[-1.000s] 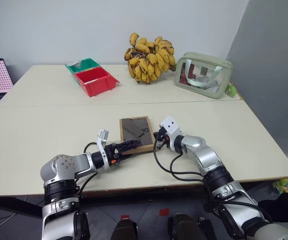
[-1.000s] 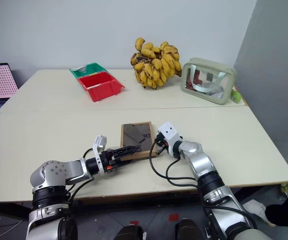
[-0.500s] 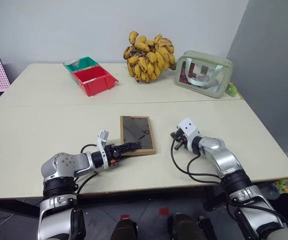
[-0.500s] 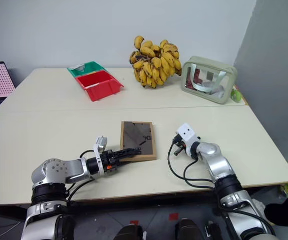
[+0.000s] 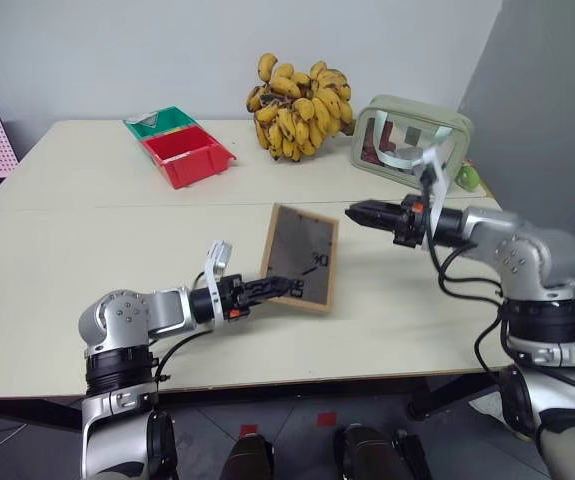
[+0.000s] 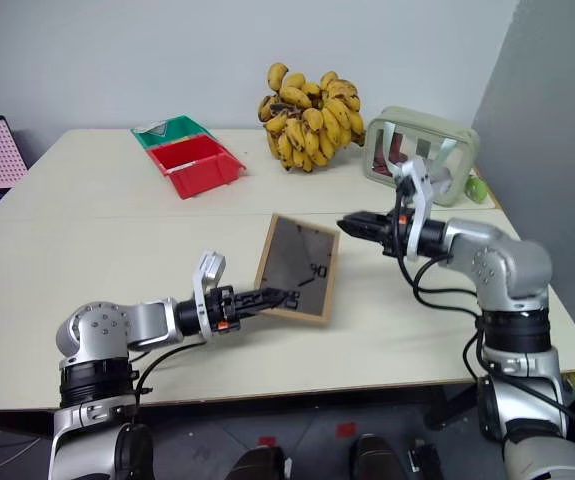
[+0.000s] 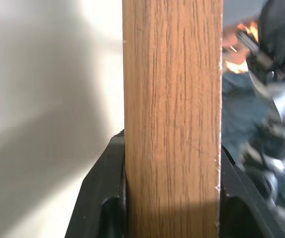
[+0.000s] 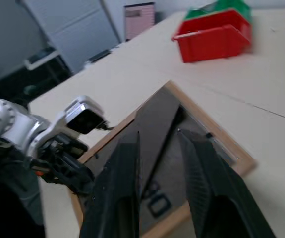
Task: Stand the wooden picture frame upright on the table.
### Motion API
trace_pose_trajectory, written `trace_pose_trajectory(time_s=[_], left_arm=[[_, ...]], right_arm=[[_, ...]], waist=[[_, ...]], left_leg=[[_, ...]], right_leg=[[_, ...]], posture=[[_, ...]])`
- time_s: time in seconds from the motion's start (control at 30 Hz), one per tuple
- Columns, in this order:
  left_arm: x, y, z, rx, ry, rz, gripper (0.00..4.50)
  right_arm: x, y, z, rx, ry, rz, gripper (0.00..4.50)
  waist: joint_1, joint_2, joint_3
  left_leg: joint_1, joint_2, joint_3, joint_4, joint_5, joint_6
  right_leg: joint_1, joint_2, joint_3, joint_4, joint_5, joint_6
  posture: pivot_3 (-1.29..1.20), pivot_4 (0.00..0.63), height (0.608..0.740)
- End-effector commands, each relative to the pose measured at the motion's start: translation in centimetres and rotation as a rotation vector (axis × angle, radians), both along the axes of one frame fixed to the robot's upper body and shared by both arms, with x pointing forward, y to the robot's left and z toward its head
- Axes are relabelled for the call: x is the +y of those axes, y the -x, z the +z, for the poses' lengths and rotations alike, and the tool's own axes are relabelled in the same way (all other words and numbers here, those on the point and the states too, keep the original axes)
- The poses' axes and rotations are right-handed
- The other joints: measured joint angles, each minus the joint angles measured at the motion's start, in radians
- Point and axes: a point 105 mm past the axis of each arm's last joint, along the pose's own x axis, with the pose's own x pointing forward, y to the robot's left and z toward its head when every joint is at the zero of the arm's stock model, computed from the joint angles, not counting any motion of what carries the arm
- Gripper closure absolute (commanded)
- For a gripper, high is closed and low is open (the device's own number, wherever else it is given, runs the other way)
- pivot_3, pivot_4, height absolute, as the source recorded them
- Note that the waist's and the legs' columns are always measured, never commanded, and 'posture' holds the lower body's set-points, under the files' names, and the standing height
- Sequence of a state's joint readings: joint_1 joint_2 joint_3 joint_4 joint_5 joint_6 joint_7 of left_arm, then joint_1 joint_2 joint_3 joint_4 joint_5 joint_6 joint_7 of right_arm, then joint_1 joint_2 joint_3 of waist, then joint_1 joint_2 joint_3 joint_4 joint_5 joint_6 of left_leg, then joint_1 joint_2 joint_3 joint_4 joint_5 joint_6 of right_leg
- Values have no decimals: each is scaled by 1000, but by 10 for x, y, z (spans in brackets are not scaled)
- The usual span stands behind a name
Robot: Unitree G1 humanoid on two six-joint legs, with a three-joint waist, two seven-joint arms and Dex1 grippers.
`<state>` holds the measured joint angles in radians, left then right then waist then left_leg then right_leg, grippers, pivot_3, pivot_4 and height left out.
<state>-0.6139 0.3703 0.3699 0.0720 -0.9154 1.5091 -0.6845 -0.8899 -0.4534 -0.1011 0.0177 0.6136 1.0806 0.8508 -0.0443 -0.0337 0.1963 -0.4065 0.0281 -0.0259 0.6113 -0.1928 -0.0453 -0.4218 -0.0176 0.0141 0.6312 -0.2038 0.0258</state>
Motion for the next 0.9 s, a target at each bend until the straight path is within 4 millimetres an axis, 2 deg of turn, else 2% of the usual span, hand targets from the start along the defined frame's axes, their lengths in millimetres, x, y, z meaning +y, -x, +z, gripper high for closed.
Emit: trace_pose_trajectory(time_s=[0.03,0.2,0.37,0.5,0.57,0.63,0.7,0.77,0.9], left_arm=[[-5,-1,35,-172,51,-38,3212],[-6,7,51,-235,68,-89,3212],[-8,8,47,-244,31,-82,3212],[-8,6,49,-247,35,-68,3212],[-8,4,51,-250,38,-59,3212],[-5,3,50,-240,38,-44,3212],[-3,4,46,-231,27,-38,3212],[-2,7,45,-223,26,-44,3212],[-1,10,43,-212,24,-52,3212]], right_arm=[[1,-7,8,29,-21,3,2153],[15,-8,8,9,7,35,1200],[45,-1,12,-45,19,96,113],[63,6,13,-90,36,116,44],[67,16,8,-116,69,155,44],[64,27,7,-90,51,204,44],[52,40,11,-25,-16,265,44],[31,43,14,32,-71,265,44],[-1,39,7,28,-44,188,44]], waist=[[3,0,0],[3,0,0],[3,0,0],[4,0,0],[5,0,0],[12,0,0],[14,0,0],[15,0,0],[16,0,0]], left_leg=[[0,0,0,0,0,0],[-8,-1,1,0,0,0],[-14,0,1,0,0,0],[-14,1,1,0,0,0],[-14,1,1,1,0,0],[-14,0,1,1,0,0],[-14,0,1,1,0,0],[-15,0,0,1,0,0],[-15,-1,1,2,0,0]], right_leg=[[1,0,0,-1,0,0],[-6,0,1,-2,4,6],[-15,1,1,0,4,6],[-15,1,1,1,4,6],[-15,1,1,2,4,6],[-15,1,1,3,4,6],[-15,1,1,3,4,6],[-15,0,1,2,4,6],[-15,0,1,3,4,6]], posture=[[0,150,740],[0,150,740],[0,150,740],[0,150,740],[0,150,740],[0,150,740],[0,150,740],[0,150,740],[0,150,740]])
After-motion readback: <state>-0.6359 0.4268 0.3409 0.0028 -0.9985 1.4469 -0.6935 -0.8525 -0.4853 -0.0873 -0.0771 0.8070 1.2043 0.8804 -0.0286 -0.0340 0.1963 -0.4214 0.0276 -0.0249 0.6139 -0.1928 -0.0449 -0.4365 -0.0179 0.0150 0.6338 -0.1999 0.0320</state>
